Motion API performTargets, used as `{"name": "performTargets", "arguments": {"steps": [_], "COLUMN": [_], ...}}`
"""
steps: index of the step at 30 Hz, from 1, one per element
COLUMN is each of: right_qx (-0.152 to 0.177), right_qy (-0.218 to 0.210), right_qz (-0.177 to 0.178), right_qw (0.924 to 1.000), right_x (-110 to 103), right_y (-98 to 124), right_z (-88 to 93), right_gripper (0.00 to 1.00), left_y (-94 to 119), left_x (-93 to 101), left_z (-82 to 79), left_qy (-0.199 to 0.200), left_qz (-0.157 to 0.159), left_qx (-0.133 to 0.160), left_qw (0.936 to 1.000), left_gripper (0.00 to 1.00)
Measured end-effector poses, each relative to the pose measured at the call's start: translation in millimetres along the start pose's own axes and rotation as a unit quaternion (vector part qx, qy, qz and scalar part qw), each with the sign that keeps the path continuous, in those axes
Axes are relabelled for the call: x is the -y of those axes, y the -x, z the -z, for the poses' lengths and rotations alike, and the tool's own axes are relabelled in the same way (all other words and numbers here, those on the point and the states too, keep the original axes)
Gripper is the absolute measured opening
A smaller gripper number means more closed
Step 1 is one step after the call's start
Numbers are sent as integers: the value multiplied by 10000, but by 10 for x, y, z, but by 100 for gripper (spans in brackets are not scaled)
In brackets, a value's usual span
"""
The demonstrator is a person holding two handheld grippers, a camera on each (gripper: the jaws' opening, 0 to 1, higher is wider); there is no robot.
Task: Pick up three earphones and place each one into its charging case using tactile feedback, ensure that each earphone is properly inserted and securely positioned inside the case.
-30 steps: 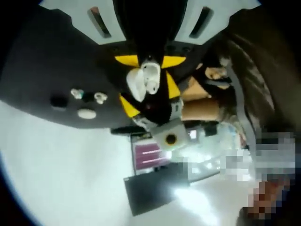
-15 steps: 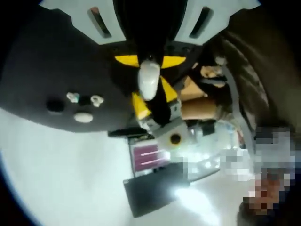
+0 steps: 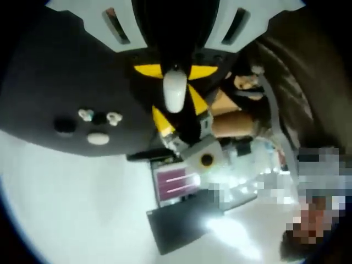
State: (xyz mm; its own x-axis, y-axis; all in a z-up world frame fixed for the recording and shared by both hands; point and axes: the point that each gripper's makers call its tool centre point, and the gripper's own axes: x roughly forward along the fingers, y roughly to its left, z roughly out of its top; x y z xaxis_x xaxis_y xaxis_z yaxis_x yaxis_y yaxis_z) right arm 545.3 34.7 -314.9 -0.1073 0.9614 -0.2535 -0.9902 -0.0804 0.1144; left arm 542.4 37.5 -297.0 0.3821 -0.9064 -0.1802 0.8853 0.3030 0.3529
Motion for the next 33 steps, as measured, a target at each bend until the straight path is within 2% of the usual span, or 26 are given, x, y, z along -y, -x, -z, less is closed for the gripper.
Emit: {"name": "performTargets", "arguments": {"steps": [2,5,7,14,19,20,26,28,31,33], "right_qx": [-127,-107,-111,-138,-130,-129,-122,-122,-120,-123], "right_qy": [320,385,473,643,711,704,692,682,670,659], "right_qz": [220,185,224,353,506,527,554,560,597,640], "right_qw": [9992,9990,9986,9972,9961,9960,9960,9960,9959,9957], "right_x": [104,69,80,71,112,118,123,115,116,121], "right_y": [27,15,17,1,5,6,5,-1,-3,-5], "right_z": [48,39,42,34,27,26,21,18,14,12], "right_gripper": [23,24,25,27,33,33,34,34,34,34], "left_y": [-10,-23,-54,-80,-59,-53,64,121,281,440], "left_x": [-4,-7,13,2,-31,-45,-188,-276,-498,-681], "left_z": [11,90,58,55,44,4,-97,-177,-302,-368], "left_qy": [-94,-193,-206,-35,137,201,594,760,1094,1535], "left_qz": [-40,-74,-80,-108,-127,-172,-271,-412,-798,-1111], "left_qx": [-46,-211,-164,-158,-226,-80,336,614,1099,1497], "left_qw": [9999,9996,9996,9998,9996,9996,9973,9944,9847,9704], "left_gripper": [25,29,29,29,28,28,30,31,32,29]}}
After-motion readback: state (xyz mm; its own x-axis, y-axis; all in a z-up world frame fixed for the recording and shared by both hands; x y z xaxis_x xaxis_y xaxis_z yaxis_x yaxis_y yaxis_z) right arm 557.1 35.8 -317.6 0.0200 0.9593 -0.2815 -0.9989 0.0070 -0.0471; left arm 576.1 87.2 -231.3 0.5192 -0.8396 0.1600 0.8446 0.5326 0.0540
